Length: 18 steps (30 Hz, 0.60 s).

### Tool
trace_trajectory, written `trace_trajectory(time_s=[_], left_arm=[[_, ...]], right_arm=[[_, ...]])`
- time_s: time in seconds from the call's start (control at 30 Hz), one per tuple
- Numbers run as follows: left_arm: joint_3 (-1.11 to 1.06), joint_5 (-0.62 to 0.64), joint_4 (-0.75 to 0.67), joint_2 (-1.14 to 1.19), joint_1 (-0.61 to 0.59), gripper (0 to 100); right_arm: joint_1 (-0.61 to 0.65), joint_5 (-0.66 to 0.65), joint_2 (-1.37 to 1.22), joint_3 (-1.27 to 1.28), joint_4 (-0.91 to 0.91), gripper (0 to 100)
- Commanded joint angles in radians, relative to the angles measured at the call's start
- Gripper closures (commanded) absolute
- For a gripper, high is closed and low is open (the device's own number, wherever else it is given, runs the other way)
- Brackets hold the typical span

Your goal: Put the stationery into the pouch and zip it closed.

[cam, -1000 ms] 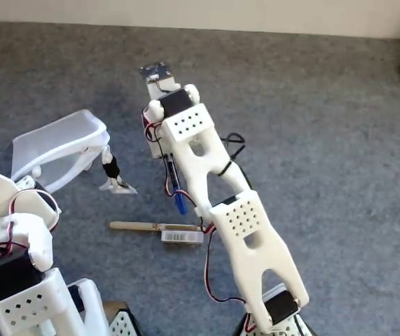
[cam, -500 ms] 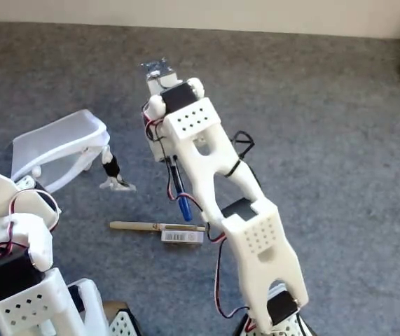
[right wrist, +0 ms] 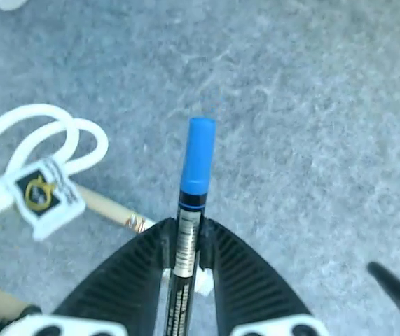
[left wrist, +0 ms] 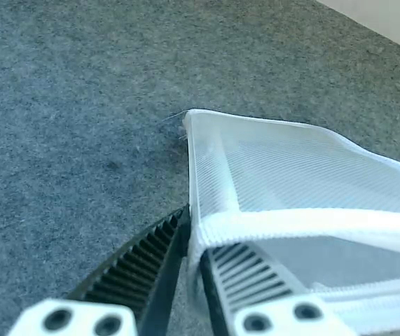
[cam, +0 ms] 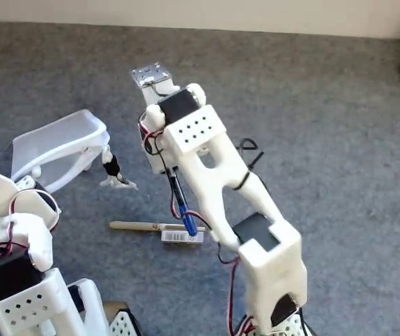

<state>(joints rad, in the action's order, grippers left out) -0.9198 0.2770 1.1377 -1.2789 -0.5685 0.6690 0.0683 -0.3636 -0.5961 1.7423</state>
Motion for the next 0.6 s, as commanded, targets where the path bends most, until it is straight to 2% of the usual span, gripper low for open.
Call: trace_trajectory(time_s=[0.0, 0.13, 0.57], left_arm=[[0.028, 0.009, -0.021, 0.005, -0.002, 99], [0.028, 0.009, -0.023, 0.005, -0.002, 99], [0.028, 0.008, -0.025, 0.005, -0.004, 99]], right_arm=[[0.053, -0.005, 0.174, 0.079, 0.018, 99.5], [0.116, -0.005, 0.288, 0.219, -0.01, 99.5], [0.183, -0.005, 0.615, 0.654, -0.381, 99.5]])
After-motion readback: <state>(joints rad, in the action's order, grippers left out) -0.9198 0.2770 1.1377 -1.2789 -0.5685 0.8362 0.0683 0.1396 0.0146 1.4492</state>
